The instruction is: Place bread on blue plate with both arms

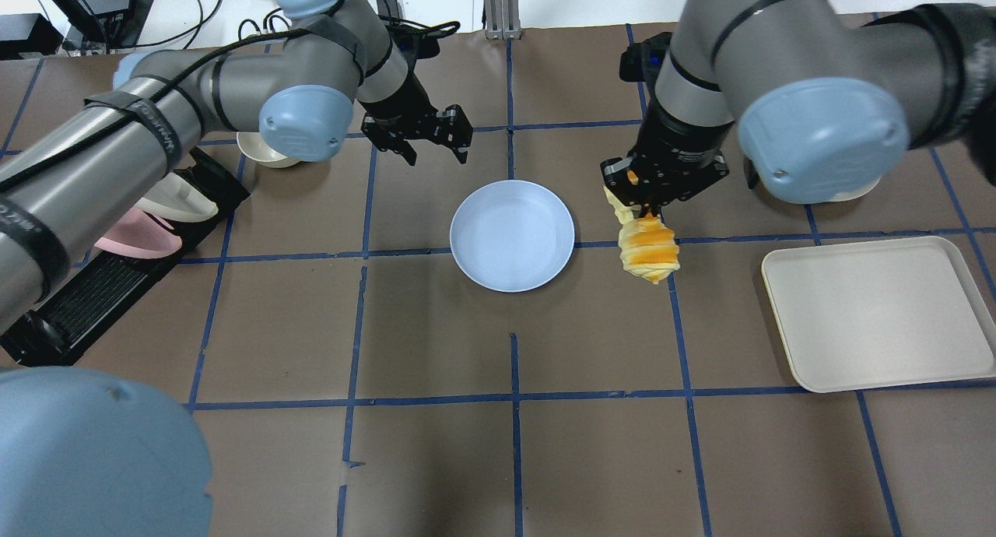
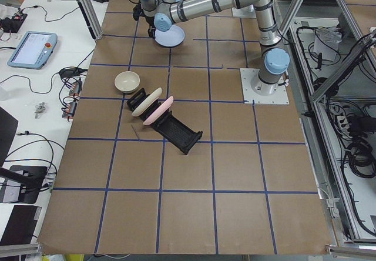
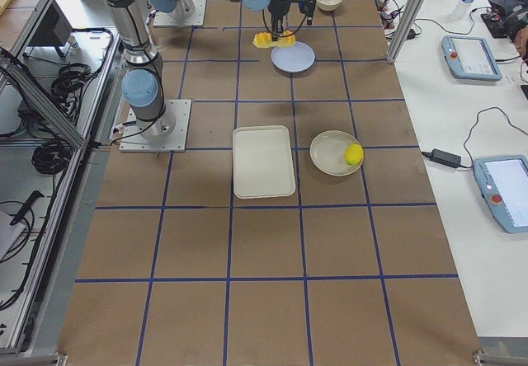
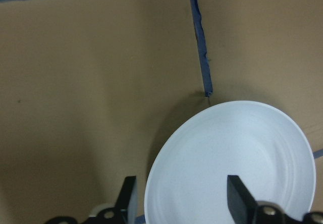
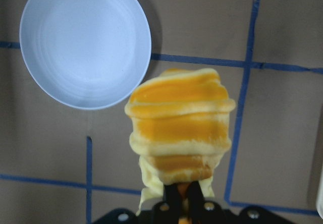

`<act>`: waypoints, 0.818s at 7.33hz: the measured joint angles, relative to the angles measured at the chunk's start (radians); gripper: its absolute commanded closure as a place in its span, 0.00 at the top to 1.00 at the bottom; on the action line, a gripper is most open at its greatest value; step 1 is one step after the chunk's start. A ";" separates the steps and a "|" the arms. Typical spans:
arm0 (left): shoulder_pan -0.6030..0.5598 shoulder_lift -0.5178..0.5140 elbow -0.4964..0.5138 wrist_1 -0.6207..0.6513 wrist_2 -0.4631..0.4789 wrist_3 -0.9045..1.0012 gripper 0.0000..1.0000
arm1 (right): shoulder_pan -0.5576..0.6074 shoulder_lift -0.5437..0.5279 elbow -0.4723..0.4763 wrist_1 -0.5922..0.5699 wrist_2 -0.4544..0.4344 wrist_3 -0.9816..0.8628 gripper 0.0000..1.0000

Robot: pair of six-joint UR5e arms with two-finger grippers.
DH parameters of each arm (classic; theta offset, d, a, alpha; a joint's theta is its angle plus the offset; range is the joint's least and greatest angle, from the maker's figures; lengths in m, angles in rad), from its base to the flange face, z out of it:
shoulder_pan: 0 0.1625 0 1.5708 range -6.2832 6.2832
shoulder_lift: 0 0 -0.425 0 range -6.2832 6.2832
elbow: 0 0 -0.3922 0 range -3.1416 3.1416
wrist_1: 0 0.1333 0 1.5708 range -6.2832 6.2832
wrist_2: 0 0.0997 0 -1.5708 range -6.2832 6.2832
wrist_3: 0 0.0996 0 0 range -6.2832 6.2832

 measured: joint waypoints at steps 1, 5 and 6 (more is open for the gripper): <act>0.024 0.067 -0.002 -0.076 0.051 0.002 1.00 | 0.045 0.082 -0.028 -0.069 0.002 0.065 0.06; 0.046 0.304 0.021 -0.371 0.229 0.005 1.00 | 0.146 0.343 -0.068 -0.386 0.027 0.245 0.46; 0.046 0.337 0.015 -0.399 0.236 0.005 1.00 | 0.149 0.374 -0.065 -0.422 0.023 0.260 0.99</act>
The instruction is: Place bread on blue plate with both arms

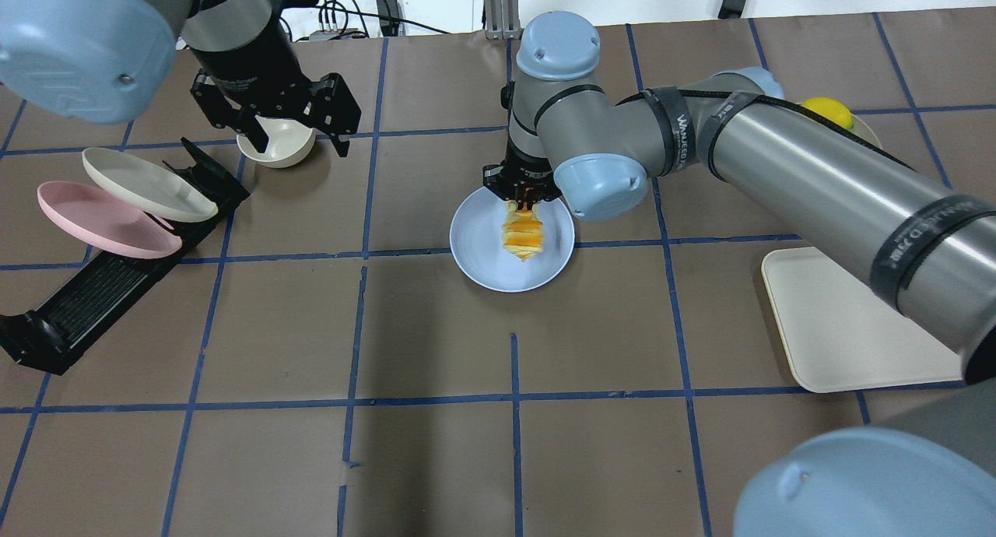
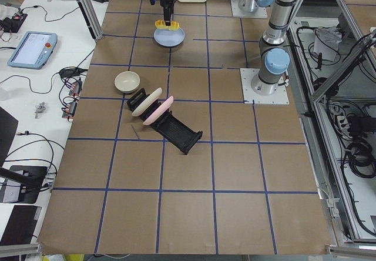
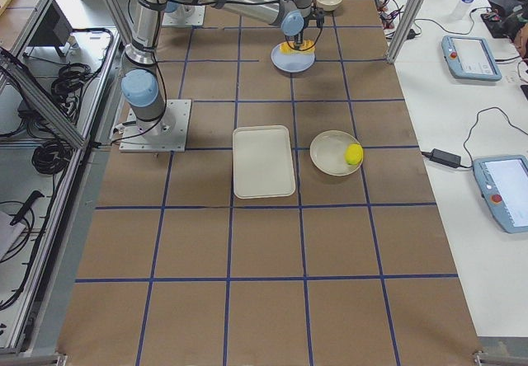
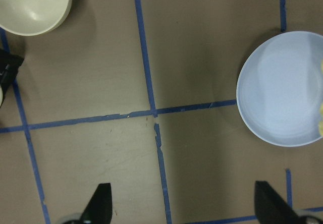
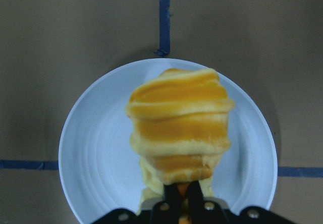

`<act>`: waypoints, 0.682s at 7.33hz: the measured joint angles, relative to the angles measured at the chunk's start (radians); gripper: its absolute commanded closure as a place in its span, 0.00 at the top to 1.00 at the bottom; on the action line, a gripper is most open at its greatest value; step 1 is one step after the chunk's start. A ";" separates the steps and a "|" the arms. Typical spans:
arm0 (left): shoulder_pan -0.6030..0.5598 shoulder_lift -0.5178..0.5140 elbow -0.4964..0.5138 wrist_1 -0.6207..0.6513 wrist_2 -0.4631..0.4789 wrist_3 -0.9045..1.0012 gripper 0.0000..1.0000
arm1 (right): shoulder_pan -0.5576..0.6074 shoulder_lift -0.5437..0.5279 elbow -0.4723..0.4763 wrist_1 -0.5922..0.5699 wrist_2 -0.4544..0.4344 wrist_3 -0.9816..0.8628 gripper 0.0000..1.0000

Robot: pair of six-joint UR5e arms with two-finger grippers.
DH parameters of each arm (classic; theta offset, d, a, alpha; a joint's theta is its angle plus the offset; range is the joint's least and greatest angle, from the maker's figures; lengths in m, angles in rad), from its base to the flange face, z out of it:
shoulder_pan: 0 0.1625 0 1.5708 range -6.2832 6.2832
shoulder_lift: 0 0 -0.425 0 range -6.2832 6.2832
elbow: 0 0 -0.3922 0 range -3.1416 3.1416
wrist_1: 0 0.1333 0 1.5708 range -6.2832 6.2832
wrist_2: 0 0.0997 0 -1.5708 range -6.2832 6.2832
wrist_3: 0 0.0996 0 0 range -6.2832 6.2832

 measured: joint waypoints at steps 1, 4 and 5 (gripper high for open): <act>0.008 0.018 -0.012 -0.012 0.003 0.000 1.00 | 0.001 0.021 0.002 -0.018 -0.008 0.012 1.00; 0.051 0.048 -0.030 -0.019 -0.007 -0.004 1.00 | 0.001 0.027 -0.004 -0.021 -0.006 0.060 1.00; 0.057 0.053 -0.035 -0.020 -0.010 -0.002 1.00 | -0.005 -0.002 -0.003 -0.015 -0.008 0.040 1.00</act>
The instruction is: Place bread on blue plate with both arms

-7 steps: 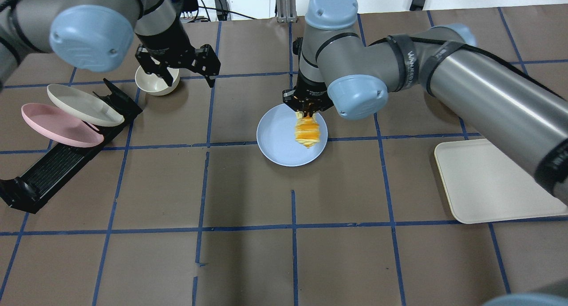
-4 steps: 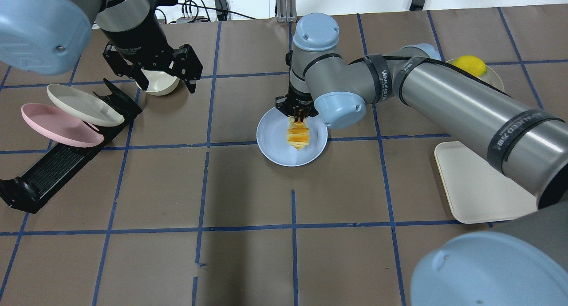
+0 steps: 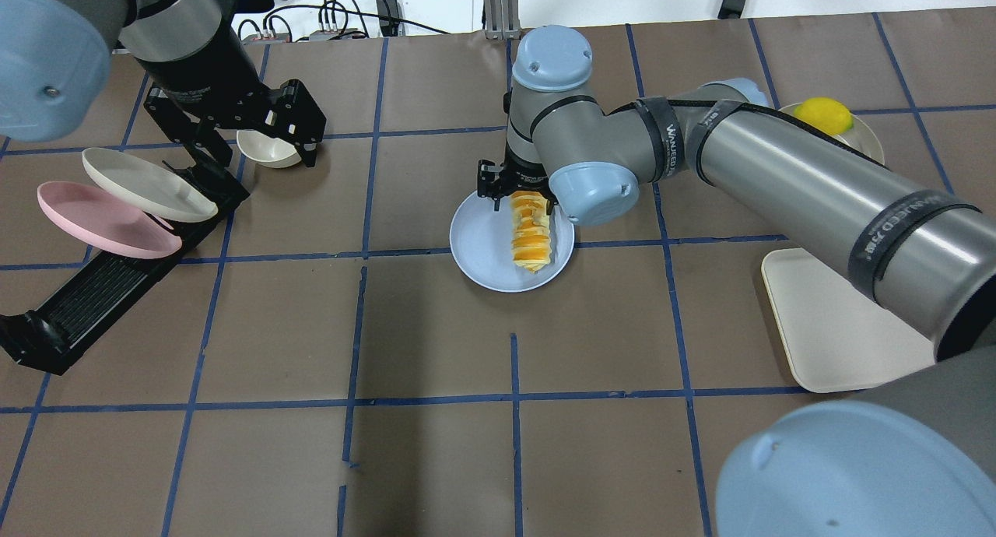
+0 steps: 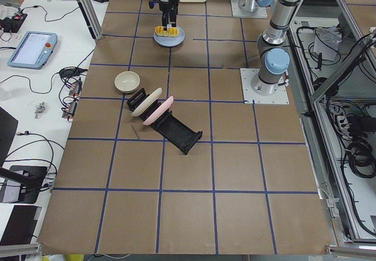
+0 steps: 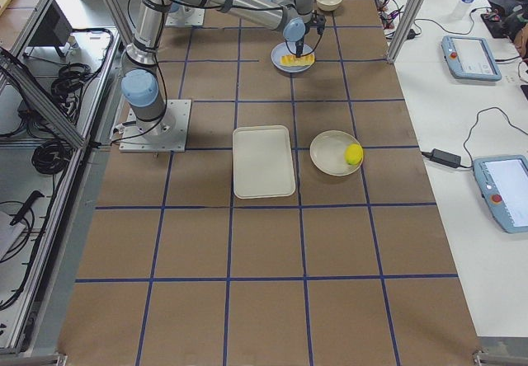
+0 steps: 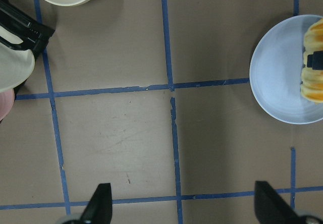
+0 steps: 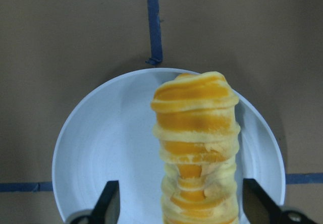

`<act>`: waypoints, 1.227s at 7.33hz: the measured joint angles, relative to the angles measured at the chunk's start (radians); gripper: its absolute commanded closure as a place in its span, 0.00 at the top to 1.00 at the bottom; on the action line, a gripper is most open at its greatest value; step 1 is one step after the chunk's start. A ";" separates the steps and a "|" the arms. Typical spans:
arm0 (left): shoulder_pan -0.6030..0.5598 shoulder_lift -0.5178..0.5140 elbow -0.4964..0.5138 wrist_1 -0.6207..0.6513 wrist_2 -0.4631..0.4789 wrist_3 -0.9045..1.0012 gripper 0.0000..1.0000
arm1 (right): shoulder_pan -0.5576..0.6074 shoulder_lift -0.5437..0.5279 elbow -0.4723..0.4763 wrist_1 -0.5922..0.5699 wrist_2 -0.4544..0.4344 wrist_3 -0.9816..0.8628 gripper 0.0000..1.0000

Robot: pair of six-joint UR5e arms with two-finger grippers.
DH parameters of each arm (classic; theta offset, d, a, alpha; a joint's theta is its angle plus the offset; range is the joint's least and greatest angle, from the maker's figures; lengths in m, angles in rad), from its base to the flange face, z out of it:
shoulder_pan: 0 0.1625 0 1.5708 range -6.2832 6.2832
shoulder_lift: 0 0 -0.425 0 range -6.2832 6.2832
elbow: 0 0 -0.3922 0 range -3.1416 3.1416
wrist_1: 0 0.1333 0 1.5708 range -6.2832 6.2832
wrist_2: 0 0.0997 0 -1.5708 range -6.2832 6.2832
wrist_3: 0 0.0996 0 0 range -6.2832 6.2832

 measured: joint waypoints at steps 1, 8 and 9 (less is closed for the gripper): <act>0.002 0.002 -0.002 0.000 -0.002 0.001 1.00 | -0.018 -0.049 0.004 0.030 -0.012 -0.079 0.99; 0.003 0.009 0.003 -0.001 0.001 0.005 1.00 | -0.421 -0.591 0.028 0.716 -0.048 -0.699 0.99; 0.002 0.009 0.005 -0.001 0.002 0.006 1.00 | -0.438 -0.612 0.056 0.730 -0.049 -0.713 0.99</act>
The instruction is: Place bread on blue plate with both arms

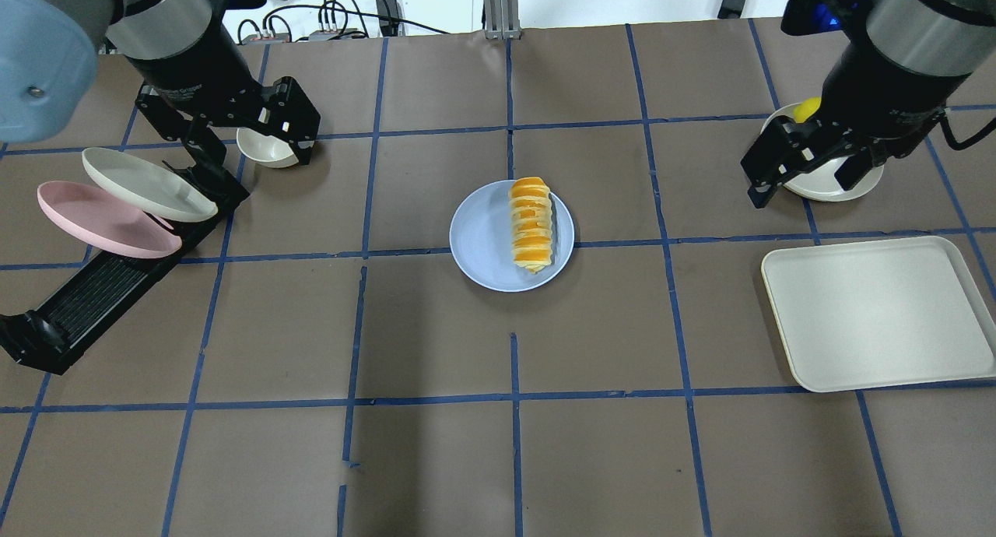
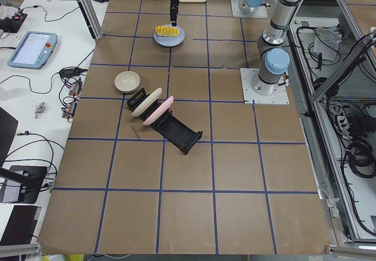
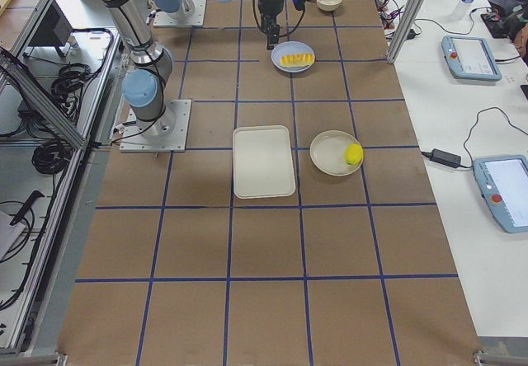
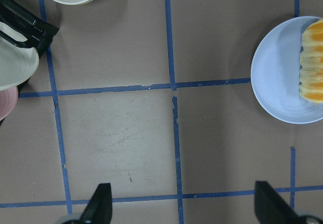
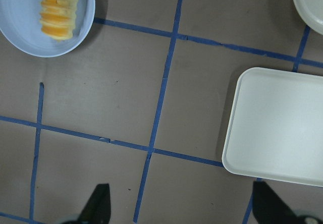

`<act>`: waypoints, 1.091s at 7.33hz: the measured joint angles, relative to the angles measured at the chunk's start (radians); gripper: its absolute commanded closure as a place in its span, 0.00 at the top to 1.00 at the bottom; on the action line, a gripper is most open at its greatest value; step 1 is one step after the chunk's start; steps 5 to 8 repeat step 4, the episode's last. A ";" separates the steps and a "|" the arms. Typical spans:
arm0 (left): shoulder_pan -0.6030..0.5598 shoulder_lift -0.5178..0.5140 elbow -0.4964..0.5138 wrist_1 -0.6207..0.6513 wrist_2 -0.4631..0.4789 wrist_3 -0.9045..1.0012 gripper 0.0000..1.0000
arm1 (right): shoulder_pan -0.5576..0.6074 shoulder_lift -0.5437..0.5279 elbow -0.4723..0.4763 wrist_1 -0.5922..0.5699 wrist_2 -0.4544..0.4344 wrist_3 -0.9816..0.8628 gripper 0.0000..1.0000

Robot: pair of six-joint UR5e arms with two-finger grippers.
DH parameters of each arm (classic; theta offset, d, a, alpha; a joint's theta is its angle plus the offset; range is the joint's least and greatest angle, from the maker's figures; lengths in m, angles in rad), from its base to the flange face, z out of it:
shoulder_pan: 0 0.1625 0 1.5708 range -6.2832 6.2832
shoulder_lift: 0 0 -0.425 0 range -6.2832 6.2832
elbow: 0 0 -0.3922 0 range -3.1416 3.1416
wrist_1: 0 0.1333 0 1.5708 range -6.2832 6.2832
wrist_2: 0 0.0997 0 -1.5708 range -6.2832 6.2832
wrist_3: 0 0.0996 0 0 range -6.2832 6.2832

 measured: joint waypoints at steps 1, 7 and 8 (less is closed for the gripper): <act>0.000 -0.001 0.001 0.000 0.000 0.000 1.00 | -0.007 -0.020 0.032 0.000 -0.002 -0.012 0.99; -0.003 -0.002 0.001 0.000 -0.004 -0.001 1.00 | -0.012 -0.062 0.115 -0.078 0.006 -0.022 0.99; -0.003 -0.002 0.001 0.000 -0.004 -0.001 1.00 | -0.012 -0.062 0.115 -0.078 0.006 -0.022 0.99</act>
